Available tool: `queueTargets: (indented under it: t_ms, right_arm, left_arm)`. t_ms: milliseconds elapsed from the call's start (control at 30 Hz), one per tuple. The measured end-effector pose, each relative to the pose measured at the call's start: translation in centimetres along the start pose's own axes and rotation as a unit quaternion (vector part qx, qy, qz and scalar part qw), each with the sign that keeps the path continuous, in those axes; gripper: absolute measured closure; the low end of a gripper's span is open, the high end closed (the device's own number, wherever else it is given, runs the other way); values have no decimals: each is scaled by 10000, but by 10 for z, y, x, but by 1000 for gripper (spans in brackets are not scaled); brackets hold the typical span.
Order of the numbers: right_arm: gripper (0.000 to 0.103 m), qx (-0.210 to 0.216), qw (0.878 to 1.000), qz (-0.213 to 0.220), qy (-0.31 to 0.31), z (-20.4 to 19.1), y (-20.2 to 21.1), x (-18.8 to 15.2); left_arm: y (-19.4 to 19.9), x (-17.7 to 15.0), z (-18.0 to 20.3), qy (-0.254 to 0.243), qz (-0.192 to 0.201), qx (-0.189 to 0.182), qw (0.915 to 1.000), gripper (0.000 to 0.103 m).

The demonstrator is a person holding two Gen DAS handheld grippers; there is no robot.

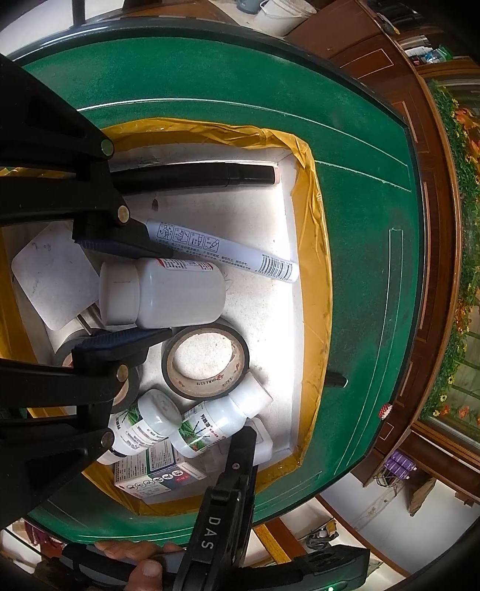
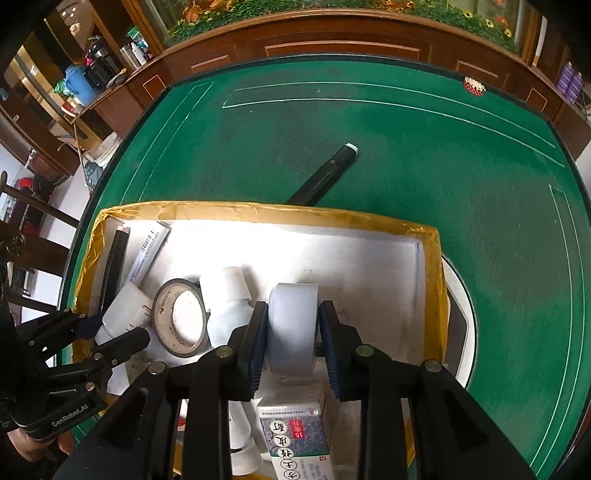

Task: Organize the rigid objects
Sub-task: 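Lower the pill bottle and plug adapter into the tray and open both grippers, then grasp the barcode medicine box with the left gripper while the right grasps the yellow-lidded jar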

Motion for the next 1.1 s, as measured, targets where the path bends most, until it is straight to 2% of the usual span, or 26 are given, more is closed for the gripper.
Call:
queueTargets:
  t_ms: [67,167,467,567,633,733,767,900,967,1100]
  right_arm:
    - [75,7,10000,33,-92,3,1,-1]
    - [65,7,9999,78,-135,4,5,-3]
    - [55,-9,9996,251,-162,5,21,-4]
    - [53,1,9994,300,-189,5,27,-5]
    - [46,12,9992,353,-204,5,32,-7]
    - [41,35,9989,425,-207,3,41,-12]
    - [40,41,9987,467,-207,2,47,-15]
    - [19,110,9974,665,-243,1,69,-33]
    - [17,139,9969,717,-300,4,78,-47]
    - [14,169,9961,707,-490,11,86,-82]
  left_arm:
    - [0,0,0,-3,-4,48,10000,66]
    - [0,0,0,44,-16,55,10000,66]
    - [10,-1,5,25,74,106,9999,42]
    - [17,-1,5,26,128,104,9999,40]
    - [24,-2,5,24,163,95,9998,40]
    - [36,-7,3,-3,233,96,9997,37]
    - [43,-9,3,-22,282,90,9996,36]
    - [64,-25,-1,-83,418,41,9991,31]
    - [72,-37,-4,-77,391,8,9992,30]
    - [81,-70,-1,-130,178,-315,9993,29]
Point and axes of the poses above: each gripper's, at about its wrist camera, not at the fingertips, and y roughly against the way its jaws point, z to its right, x to its top, the point moved 5 cm from there along -y, roughly the way its jaws point, and after that the axes turned 5 degrees about -z, right-handed, at the moved point
